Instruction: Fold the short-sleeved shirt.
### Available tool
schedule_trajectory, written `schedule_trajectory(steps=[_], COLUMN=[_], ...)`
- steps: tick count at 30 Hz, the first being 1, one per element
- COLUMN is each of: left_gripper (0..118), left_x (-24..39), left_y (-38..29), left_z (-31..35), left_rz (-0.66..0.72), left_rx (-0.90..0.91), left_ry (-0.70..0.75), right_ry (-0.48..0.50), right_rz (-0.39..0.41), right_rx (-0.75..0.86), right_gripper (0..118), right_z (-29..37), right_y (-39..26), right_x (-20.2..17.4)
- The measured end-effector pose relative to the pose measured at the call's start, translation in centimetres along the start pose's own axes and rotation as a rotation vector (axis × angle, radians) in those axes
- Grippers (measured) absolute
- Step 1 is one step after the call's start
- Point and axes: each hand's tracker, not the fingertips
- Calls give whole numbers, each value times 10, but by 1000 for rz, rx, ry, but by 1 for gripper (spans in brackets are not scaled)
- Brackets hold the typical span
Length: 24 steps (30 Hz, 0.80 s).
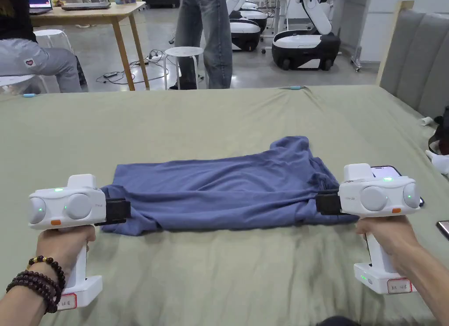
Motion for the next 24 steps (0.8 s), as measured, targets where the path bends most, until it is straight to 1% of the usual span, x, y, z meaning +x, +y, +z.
schedule_trajectory(steps=[1,2,3,4,5,7,9,11,16,17,19,20,22,23,24], left_gripper=[87,64,36,6,0,0,0,0,0,14,32,43,113,118,113], left_x=[0,3,4,5,6,8,6,5,5,6,11,12,17,18,18], left_y=[-7,-14,-22,-30,-37,-48,-55,-54,-37,-33,-24,-20,-15,-12,-9], left_z=[8,17,24,31,38,46,54,57,59,56,41,32,17,8,0], left_rz=[-6,-11,-19,-30,-37,-39,-37,-32,-17,-19,-28,-40,-58,-54,-56], left_rx=[-2,-1,0,-4,-11,-9,-4,-9,24,27,36,30,-8,-9,-16], left_ry=[-10,-12,-22,-33,-33,-28,-59,-60,-67,-67,-52,-44,-29,-35,-26], right_ry=[-3,-7,-8,-9,-16,21,21,23,46,44,37,40,48,57,63], right_rz=[11,16,18,13,-9,-22,-15,-6,-8,-3,3,3,-3,-4,-3], right_rx=[3,9,8,1,-2,1,6,13,26,26,23,25,23,18,16], right_gripper=[75,46,18,0,0,0,0,0,0,0,0,0,0,0,0], right_z=[7,14,19,22,29,41,46,53,56,55,50,50,43,39,35], right_y=[-7,-14,-18,-24,-28,-33,-36,-34,-32,-31,-28,-31,-30,-28,-31], right_x=[-3,-6,-8,-6,-8,-10,-10,-12,-9,-10,-12,-11,-11,-12,-9])
